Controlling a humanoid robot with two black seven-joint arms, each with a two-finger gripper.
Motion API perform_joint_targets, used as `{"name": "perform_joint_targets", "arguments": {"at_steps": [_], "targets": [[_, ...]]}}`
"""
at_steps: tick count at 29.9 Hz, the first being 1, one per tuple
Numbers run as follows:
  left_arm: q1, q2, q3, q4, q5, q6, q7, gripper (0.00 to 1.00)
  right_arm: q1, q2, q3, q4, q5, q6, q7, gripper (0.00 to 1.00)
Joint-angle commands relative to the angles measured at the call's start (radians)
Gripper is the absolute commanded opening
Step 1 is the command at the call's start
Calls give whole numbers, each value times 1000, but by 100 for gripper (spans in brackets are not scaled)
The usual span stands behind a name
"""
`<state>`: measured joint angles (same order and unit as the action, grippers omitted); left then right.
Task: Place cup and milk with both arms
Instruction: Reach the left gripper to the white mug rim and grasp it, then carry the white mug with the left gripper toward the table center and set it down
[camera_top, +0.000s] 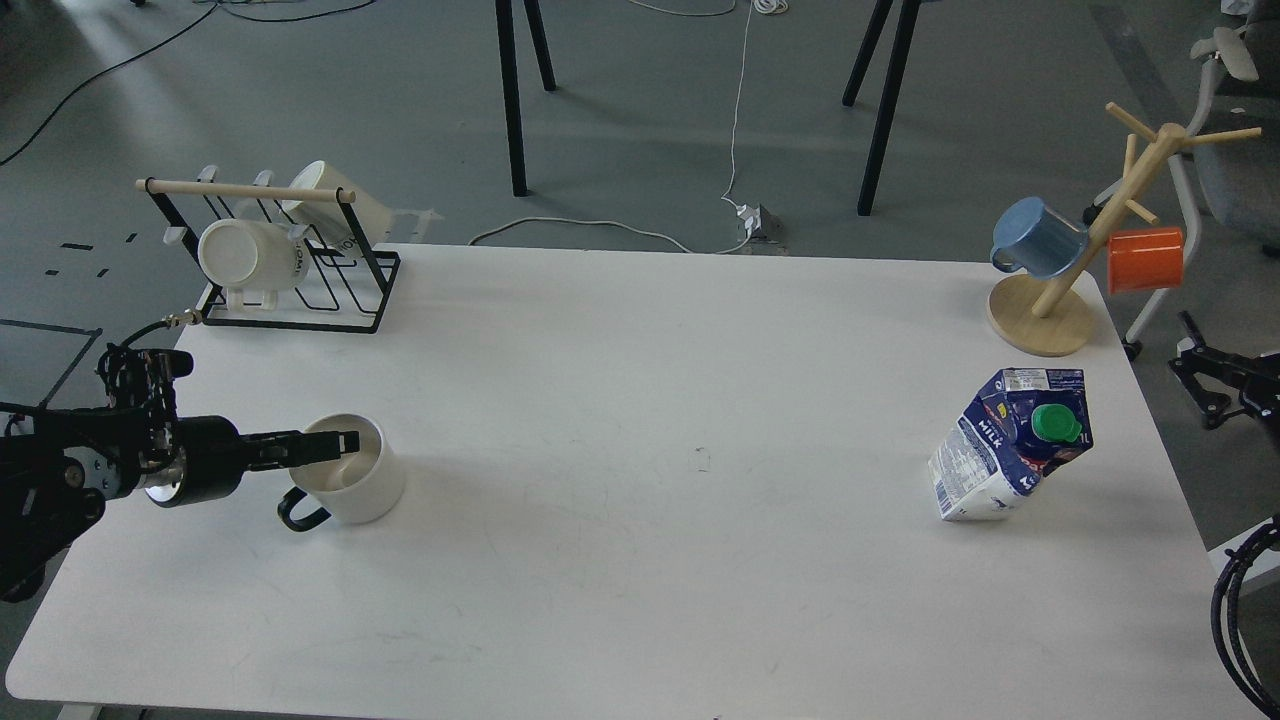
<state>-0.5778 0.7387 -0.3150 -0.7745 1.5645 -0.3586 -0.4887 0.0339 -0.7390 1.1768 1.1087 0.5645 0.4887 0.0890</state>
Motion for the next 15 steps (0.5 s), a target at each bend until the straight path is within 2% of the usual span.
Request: {"name": "perform_joint_targets", "arguments": {"at_steps": [1,7,8,10,11,14,15], "targets": [[3,4,31,-3,15,27,0,54,0,0,3,-1,0,0,1,98],[3,4,44,-9,26,73,0,36,0,0,4,-3,0,0,1,98],[3,4,44,-9,26,85,0,30,0,0,4,-3,0,0,1,98],[3,2,42,-8,25,119,0,6,0,0,4,-3,0,0,1,99],[1,-1,40,-8,25,150,0,3,0,0,4,-3,0,0,1,98],[1,-9,39,-12,20,251,0,3,-2,0,4,-3,0,0,1,98],[1,-7,40,-15,22,257,0,3,-2,1,4,-3,0,0,1,98]]}}
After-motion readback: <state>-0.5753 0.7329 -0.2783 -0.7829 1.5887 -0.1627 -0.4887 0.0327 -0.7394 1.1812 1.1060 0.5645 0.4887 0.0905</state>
